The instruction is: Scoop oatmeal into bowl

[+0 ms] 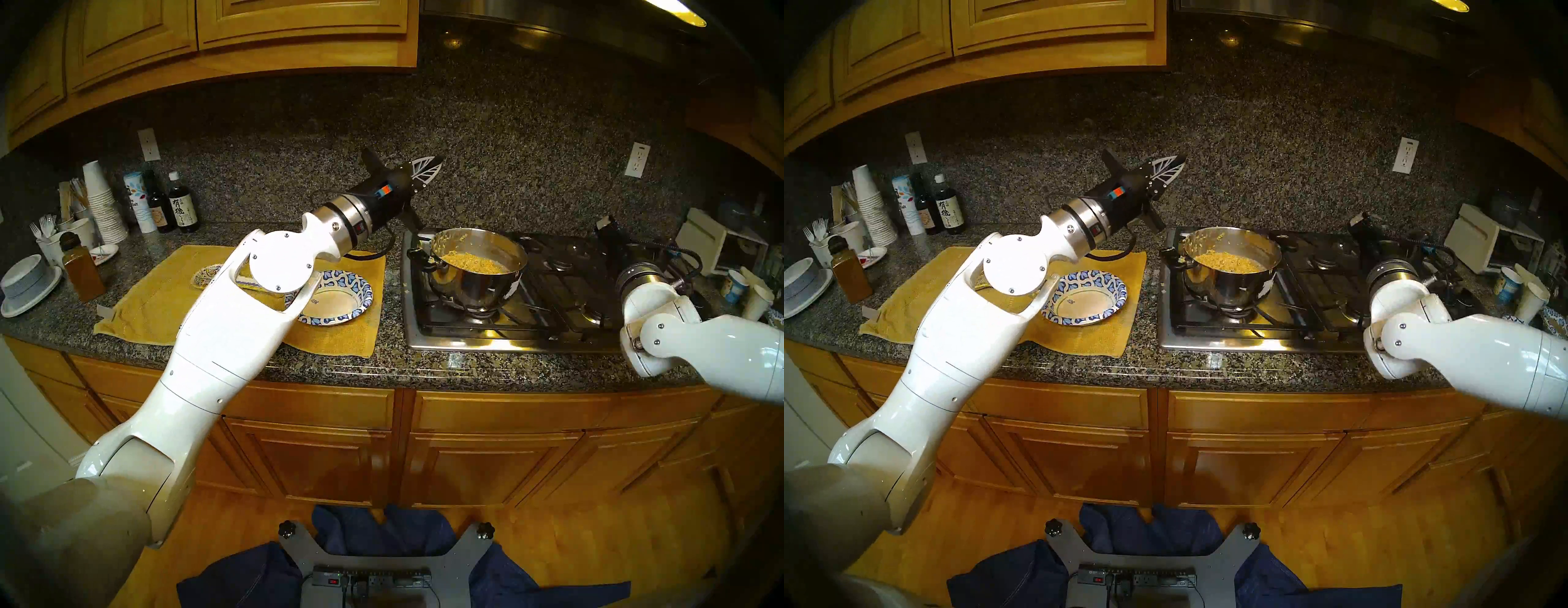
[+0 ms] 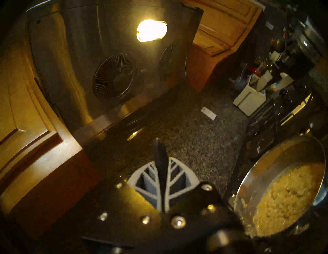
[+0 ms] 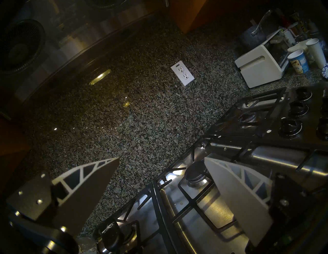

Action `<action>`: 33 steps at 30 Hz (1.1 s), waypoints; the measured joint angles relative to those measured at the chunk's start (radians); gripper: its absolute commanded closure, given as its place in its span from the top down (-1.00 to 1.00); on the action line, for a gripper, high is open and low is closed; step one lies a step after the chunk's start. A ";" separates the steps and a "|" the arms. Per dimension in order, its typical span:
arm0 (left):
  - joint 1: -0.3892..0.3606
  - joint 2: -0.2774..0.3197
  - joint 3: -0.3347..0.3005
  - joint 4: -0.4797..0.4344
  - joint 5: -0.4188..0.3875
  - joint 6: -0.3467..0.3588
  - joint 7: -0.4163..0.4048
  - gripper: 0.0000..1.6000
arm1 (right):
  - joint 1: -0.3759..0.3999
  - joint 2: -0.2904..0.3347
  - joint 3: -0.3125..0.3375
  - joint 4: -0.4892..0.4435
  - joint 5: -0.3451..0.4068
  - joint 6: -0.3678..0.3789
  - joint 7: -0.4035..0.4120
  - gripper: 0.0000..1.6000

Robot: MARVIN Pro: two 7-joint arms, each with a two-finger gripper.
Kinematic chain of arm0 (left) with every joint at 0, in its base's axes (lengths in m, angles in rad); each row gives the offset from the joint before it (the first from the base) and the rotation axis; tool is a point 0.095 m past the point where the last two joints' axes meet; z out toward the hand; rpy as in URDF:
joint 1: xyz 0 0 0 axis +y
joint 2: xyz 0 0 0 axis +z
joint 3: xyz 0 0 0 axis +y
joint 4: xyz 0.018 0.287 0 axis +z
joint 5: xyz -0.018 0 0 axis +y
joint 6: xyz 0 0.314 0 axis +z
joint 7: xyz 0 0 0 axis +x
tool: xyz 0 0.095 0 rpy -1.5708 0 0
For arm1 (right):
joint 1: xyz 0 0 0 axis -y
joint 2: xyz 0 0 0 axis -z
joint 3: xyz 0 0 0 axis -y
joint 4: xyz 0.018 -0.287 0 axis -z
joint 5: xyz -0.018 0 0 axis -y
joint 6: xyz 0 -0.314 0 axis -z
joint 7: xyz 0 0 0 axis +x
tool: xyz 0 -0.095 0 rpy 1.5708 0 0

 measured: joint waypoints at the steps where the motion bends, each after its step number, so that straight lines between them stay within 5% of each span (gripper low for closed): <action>1: -0.006 -0.007 -0.001 0.002 -0.014 0.007 -0.012 -1.00 | 0.000 0.000 0.000 0.000 0.000 0.000 0.000 1.00; 17: -0.099 -0.130 -0.023 0.062 -0.309 0.176 -0.209 -1.00 | 0.000 0.000 0.000 0.000 0.000 0.000 0.000 1.00; 33: -0.138 -0.202 -0.024 0.124 -0.407 0.242 -0.285 -1.00 | 0.000 0.000 0.000 0.000 0.000 0.000 0.000 1.00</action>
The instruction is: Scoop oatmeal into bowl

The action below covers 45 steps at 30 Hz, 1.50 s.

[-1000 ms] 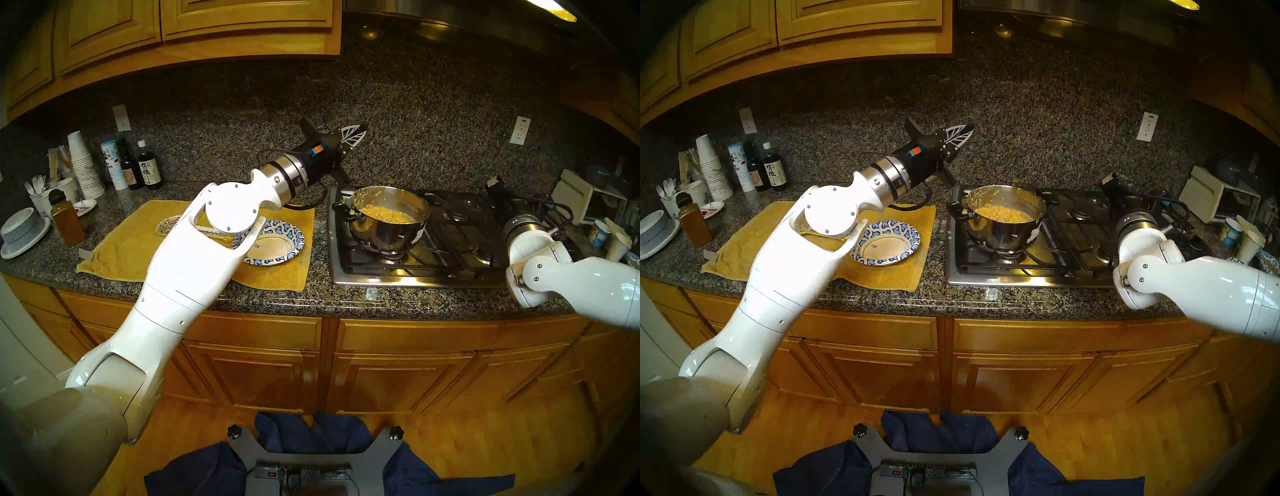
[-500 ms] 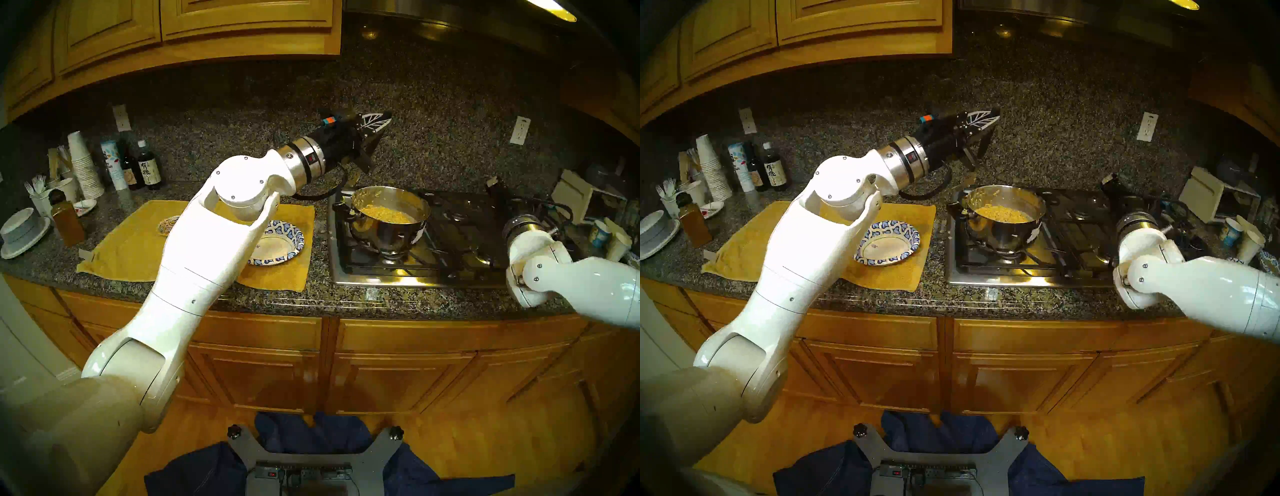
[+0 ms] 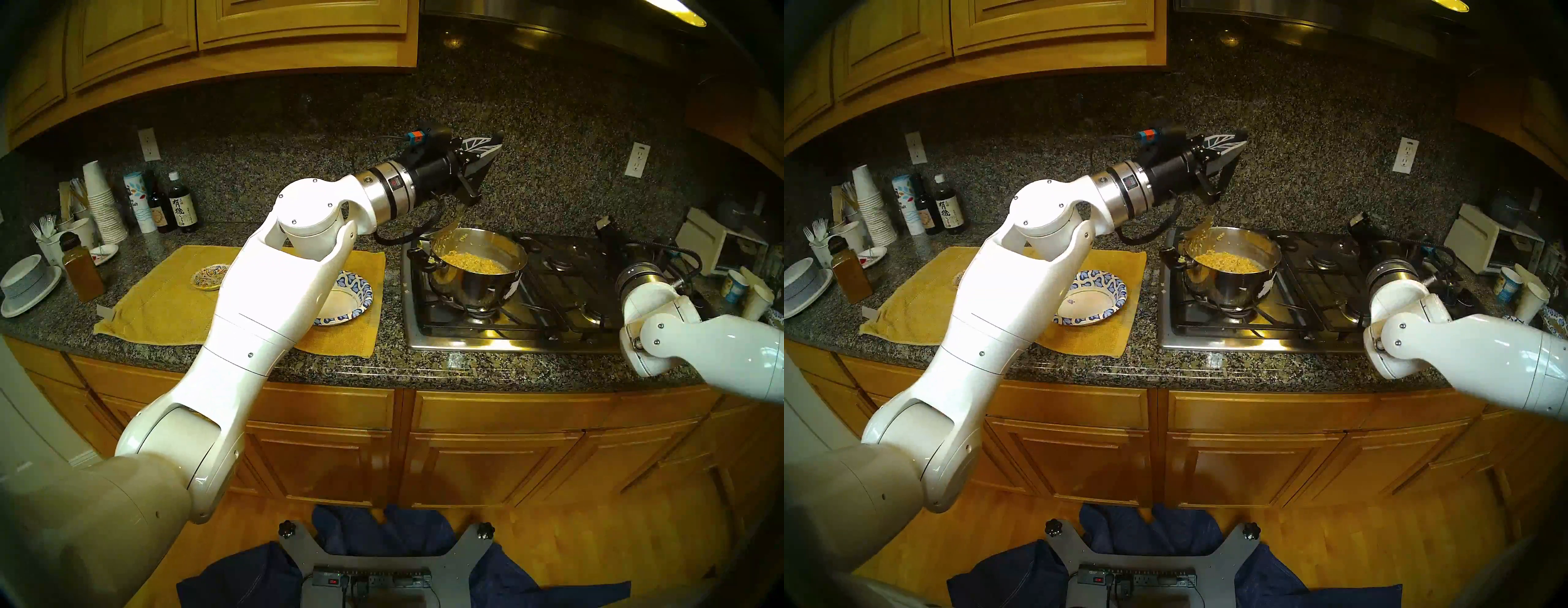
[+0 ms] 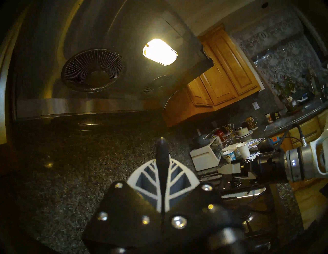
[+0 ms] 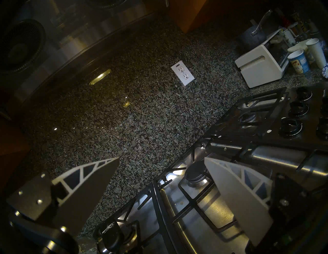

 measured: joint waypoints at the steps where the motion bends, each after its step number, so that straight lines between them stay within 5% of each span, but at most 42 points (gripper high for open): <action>1: -0.002 -0.006 0.001 0.004 -0.003 -0.001 -0.003 -1.00 | 0.000 0.000 0.000 0.000 0.000 0.000 0.000 1.00; 30: 0.019 -0.100 0.063 0.108 -0.023 0.047 0.009 -1.00 | 0.000 0.000 0.000 0.000 -0.001 0.000 0.000 1.00; 45: 0.033 -0.129 0.119 0.205 -0.010 0.011 0.033 -1.00 | 0.001 0.000 0.000 0.000 -0.001 0.000 0.000 1.00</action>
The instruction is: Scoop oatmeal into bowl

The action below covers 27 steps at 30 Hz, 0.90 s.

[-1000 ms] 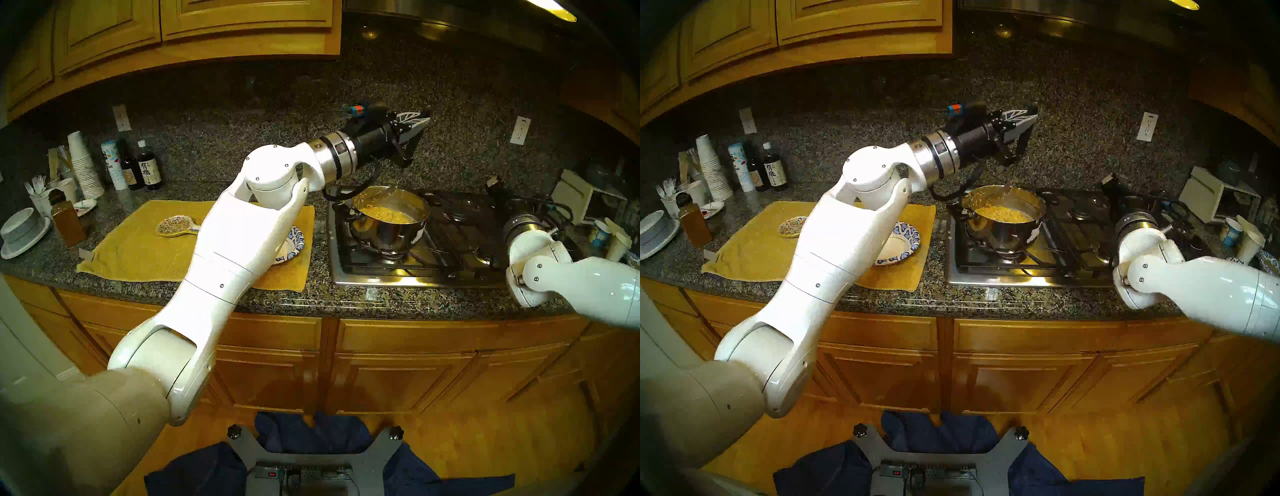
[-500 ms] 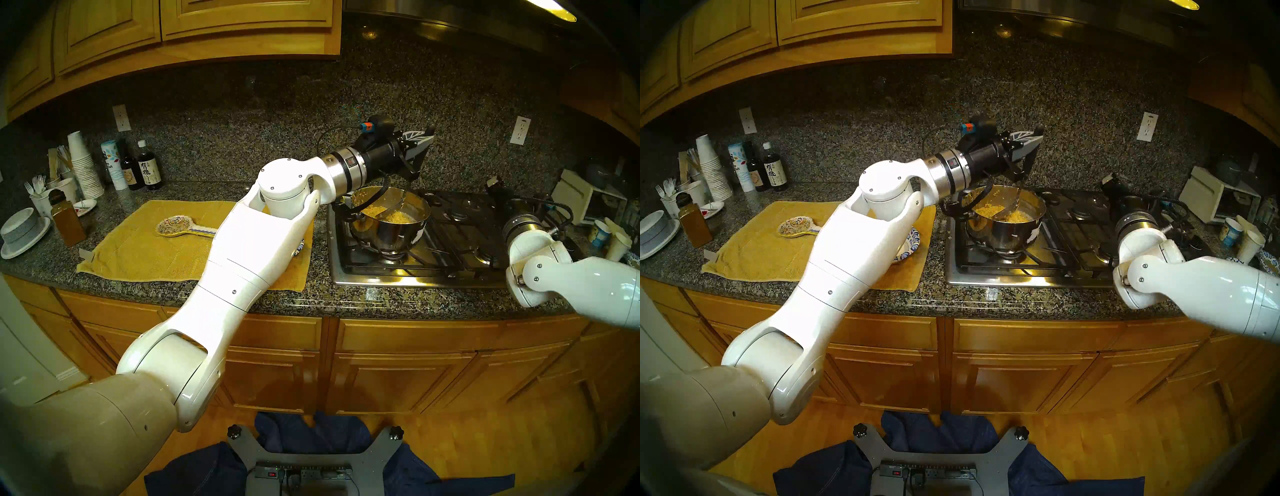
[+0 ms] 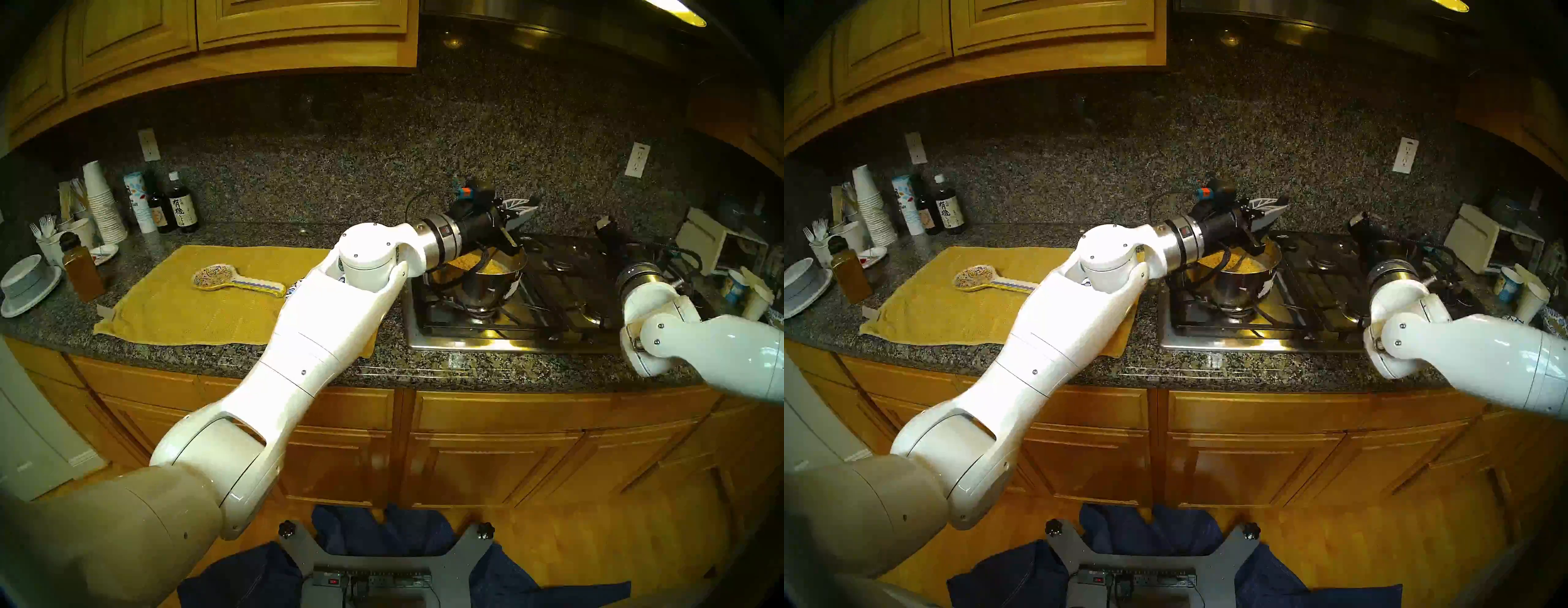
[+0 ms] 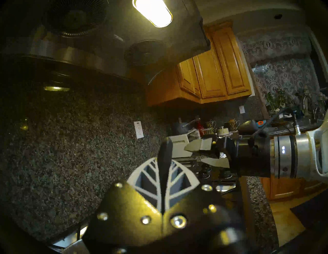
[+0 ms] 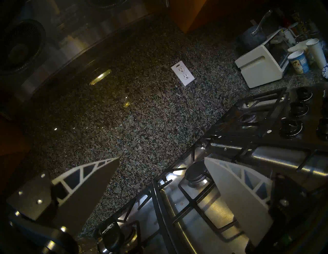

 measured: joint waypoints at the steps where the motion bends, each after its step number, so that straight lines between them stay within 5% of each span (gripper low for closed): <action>1: -0.001 -0.003 0.004 0.009 0.006 -0.005 0.005 -1.00 | 0.000 0.000 0.000 0.000 0.000 0.000 0.000 1.00; 15: -0.004 -0.042 0.079 0.039 0.125 -0.031 0.110 -1.00 | 0.000 0.000 0.000 0.000 0.000 0.000 0.000 1.00; 20: -0.005 -0.054 0.105 0.036 0.162 0.005 0.148 -0.35 | 0.000 0.000 0.000 0.000 0.000 0.000 0.000 1.00; 27: -0.012 -0.063 0.119 0.029 0.194 0.060 0.174 -0.25 | 0.000 0.000 0.000 0.000 0.001 0.000 0.000 1.00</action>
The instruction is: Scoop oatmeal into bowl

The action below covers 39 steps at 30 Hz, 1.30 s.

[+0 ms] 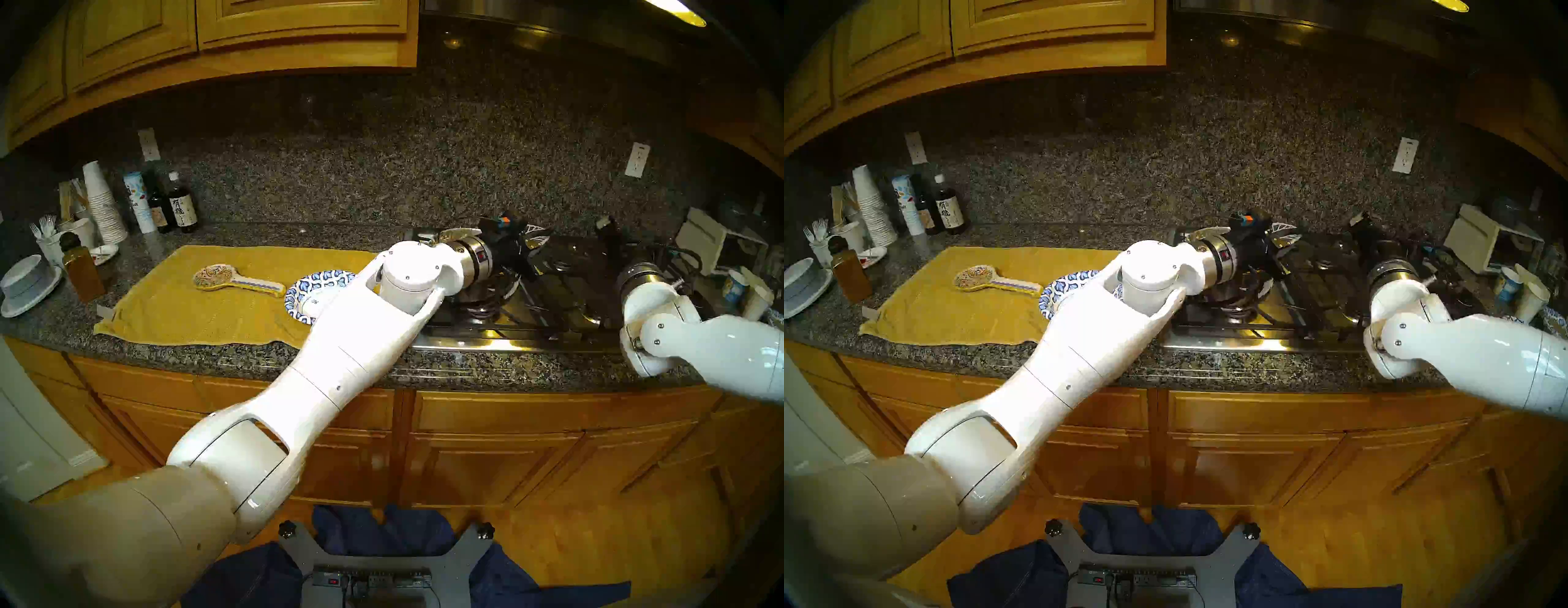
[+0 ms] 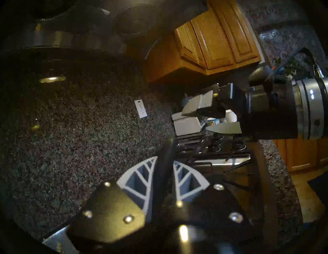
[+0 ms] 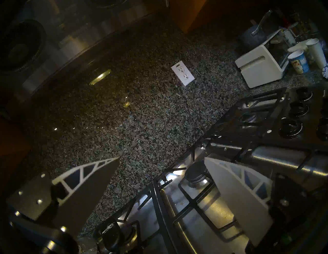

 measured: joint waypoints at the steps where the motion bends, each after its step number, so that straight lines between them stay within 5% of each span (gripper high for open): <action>1: -0.001 -0.001 0.000 -0.002 0.004 0.009 0.003 -0.25 | 0.000 0.000 0.000 0.000 0.000 0.000 0.000 1.00; 5: -0.006 -0.003 0.000 -0.011 0.015 0.036 0.007 0.10 | 0.000 0.000 0.000 0.000 0.000 0.000 0.000 1.00; 6: -0.007 -0.003 0.000 -0.014 0.017 0.046 0.007 0.47 | 0.000 0.000 0.000 0.000 0.000 0.000 0.000 1.00; 9: -0.012 -0.002 -0.001 -0.021 0.019 0.078 -0.001 0.98 | 0.000 0.000 0.000 0.000 0.000 0.000 0.000 1.00; 19: -0.032 0.012 -0.033 -0.073 -0.022 0.204 -0.098 1.00 | 0.000 0.000 0.000 0.000 0.001 0.000 0.000 1.00; 39: -0.086 0.072 -0.251 -0.284 -0.143 0.400 -0.228 1.00 | 0.000 0.000 -0.001 0.000 0.002 0.000 0.000 1.00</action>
